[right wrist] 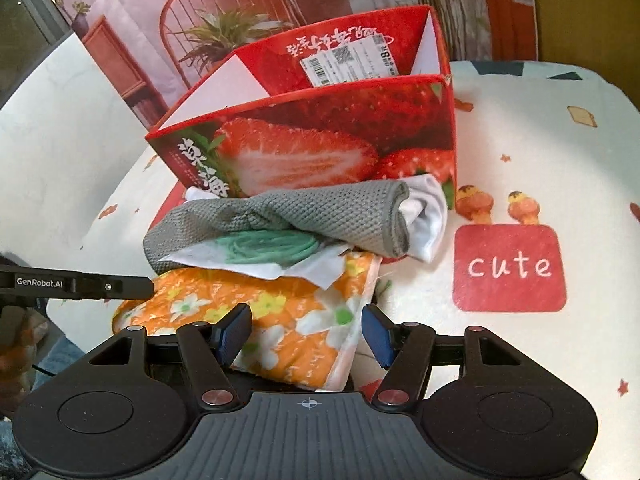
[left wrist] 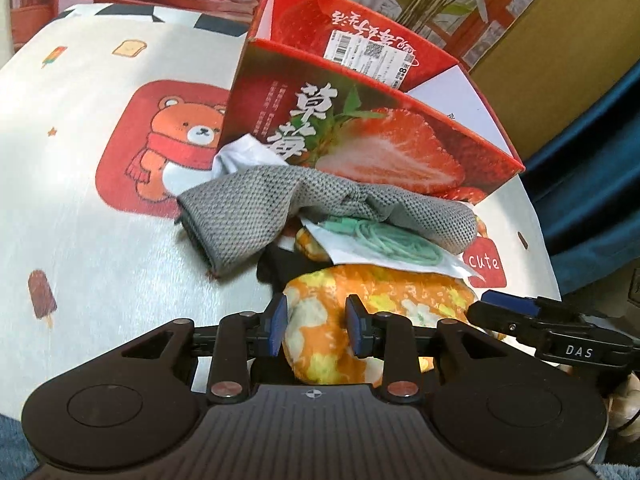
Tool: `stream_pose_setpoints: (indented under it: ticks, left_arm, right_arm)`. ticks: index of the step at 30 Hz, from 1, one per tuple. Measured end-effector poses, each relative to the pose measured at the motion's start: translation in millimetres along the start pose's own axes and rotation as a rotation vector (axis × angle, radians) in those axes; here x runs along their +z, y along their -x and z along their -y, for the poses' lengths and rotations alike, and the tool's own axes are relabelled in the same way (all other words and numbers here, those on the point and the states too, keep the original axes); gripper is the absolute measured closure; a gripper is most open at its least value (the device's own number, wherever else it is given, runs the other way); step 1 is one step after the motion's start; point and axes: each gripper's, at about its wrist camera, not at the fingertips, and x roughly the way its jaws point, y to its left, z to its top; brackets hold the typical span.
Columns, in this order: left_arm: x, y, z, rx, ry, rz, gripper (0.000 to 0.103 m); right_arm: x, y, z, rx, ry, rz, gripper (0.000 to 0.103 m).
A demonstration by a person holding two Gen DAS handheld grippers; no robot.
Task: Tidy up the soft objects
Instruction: 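Close both tools on the orange floral cloth beside the box, then lift the orange floral cloth with both tools and carry it into the box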
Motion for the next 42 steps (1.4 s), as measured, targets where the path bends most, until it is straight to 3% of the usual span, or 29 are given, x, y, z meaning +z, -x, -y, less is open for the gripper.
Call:
stream_pose_setpoints:
  ticks: [17,26,28,33,38,42]
  left_arm:
    - [-10,-17,-9,-0.075,0.096,-0.056,0.049]
    - [-11,-20,-8,-0.092,0.110,-0.058,0.049]
    - [-10,-19,-7,-0.086,0.100,-0.052,0.052]
    - [-9,-14,-4,-0.069,0.074,-0.037,0.072]
    - [-7,-11,-4,-0.061,0.063,-0.015,0.085]
    - [-5,-8,-5,-0.059,0.049,0.002,0.089]
  right_arm:
    - [-7,-14,18,0.059,-0.148,-0.038,0.034]
    - [-1,-19,8,0.057,-0.116,-0.040,0.033]
    - [0,-17,4,0.042,-0.089,-0.035,0.034]
    - [4,-11,-6,0.008,-0.022,-0.015,0.040]
    - [7,-8,-12,0.011,0.016,-0.007,0.056]
    - [7,-8,-11,0.003,0.010,-0.007,0.068]
